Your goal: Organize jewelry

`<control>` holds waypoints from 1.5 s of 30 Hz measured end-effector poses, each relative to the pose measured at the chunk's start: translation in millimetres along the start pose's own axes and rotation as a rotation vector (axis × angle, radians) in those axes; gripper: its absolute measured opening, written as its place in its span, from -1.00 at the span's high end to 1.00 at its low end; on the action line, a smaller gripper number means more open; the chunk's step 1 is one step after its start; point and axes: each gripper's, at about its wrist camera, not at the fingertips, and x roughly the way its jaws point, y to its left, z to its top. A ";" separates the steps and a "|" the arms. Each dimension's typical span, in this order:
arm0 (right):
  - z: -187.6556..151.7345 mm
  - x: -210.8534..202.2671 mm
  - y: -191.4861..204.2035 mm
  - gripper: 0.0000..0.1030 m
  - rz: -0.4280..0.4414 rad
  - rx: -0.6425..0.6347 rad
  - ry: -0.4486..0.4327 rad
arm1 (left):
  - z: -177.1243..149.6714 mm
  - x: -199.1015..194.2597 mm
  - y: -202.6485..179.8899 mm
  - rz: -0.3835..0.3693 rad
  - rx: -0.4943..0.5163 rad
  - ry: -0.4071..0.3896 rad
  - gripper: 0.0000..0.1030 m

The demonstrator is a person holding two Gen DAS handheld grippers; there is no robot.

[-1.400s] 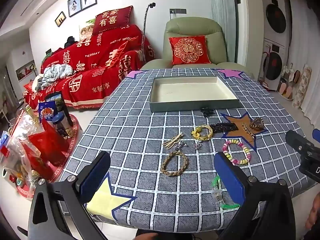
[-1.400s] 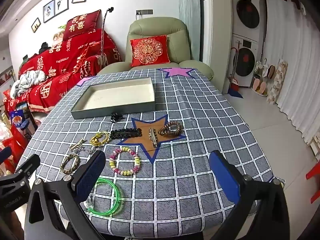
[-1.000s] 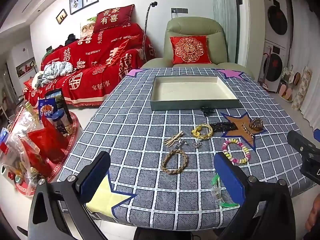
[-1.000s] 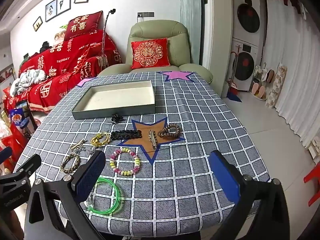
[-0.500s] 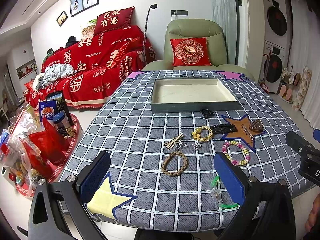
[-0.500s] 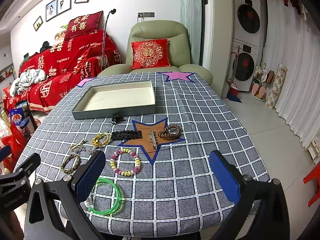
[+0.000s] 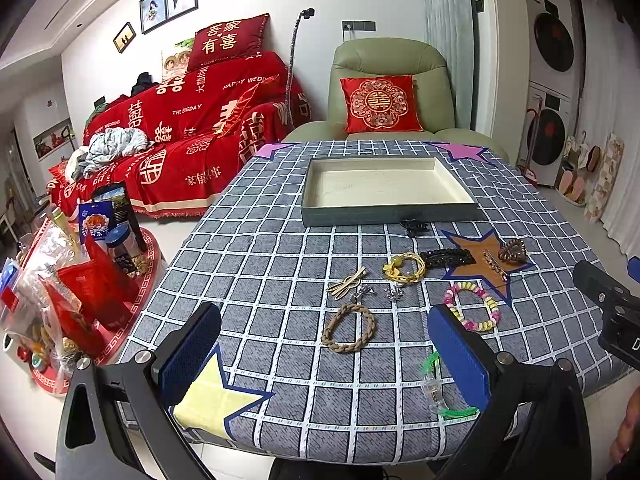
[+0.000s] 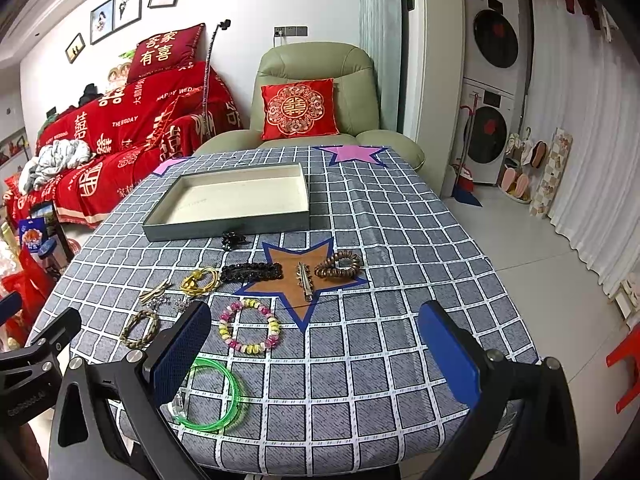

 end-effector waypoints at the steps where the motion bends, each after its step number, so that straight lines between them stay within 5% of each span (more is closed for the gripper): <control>1: 0.5 -0.1 -0.3 -1.00 -0.001 0.000 -0.001 | -0.1 -0.1 0.0 0.000 0.000 0.000 -1.00; 45: 0.3 -3.0 4.5 -1.00 0.006 -0.002 -0.005 | -3.6 -0.2 5.5 0.007 -0.005 0.004 -1.00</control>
